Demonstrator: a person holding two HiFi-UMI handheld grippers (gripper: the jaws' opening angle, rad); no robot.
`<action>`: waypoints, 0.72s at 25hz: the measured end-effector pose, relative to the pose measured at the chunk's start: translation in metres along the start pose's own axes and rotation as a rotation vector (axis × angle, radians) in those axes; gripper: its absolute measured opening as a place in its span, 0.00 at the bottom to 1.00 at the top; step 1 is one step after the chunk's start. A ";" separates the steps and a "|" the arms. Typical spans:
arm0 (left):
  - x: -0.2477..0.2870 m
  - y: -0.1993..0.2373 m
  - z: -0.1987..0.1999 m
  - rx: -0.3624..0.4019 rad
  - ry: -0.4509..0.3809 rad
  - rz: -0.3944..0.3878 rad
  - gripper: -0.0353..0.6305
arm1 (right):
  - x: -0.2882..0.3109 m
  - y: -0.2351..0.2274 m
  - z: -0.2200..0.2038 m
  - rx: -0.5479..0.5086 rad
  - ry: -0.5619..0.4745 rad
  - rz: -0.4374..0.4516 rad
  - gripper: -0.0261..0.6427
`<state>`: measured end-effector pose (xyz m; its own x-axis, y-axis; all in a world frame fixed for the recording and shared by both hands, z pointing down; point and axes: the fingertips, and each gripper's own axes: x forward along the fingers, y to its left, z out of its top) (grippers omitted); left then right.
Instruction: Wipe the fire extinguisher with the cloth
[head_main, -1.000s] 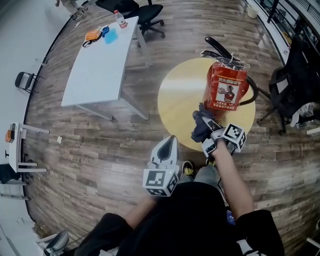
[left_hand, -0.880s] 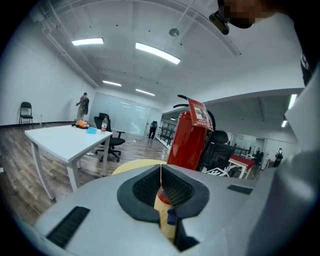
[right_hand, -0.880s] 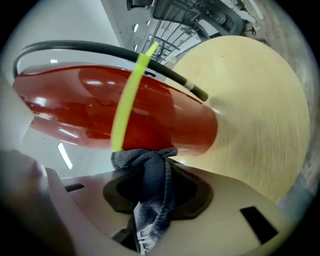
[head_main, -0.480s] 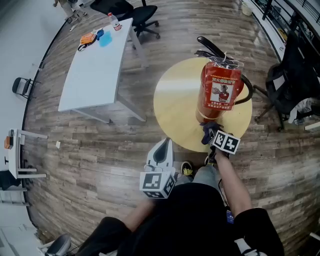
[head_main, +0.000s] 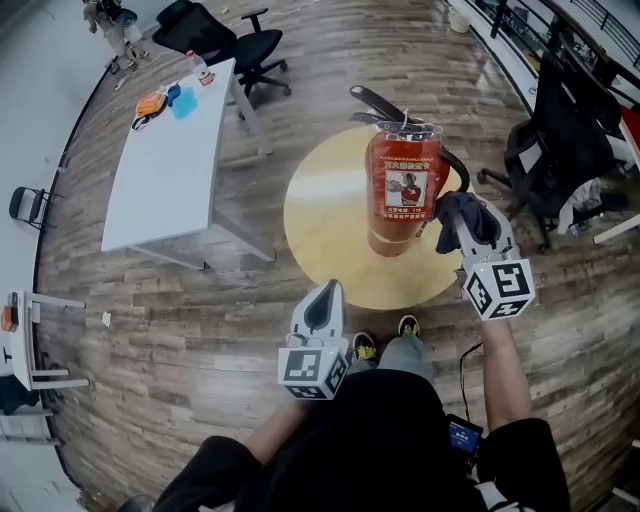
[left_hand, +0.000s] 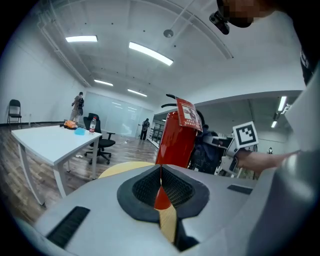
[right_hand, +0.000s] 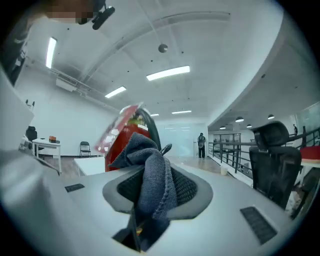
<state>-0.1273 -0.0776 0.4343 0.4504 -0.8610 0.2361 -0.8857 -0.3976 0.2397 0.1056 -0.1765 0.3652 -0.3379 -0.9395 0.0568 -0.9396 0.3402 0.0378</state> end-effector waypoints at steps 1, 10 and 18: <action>0.001 -0.001 0.001 0.001 0.000 -0.002 0.09 | -0.003 0.001 0.020 -0.029 -0.023 0.010 0.24; 0.007 -0.015 0.000 0.002 0.001 -0.031 0.09 | 0.022 0.049 0.127 -0.481 0.034 0.217 0.24; 0.009 -0.022 0.003 0.010 0.005 -0.036 0.09 | 0.008 0.026 0.117 -0.278 -0.029 0.281 0.24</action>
<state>-0.1035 -0.0777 0.4286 0.4822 -0.8448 0.2318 -0.8701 -0.4313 0.2385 0.0718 -0.1801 0.2500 -0.5846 -0.8078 0.0755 -0.7611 0.5783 0.2938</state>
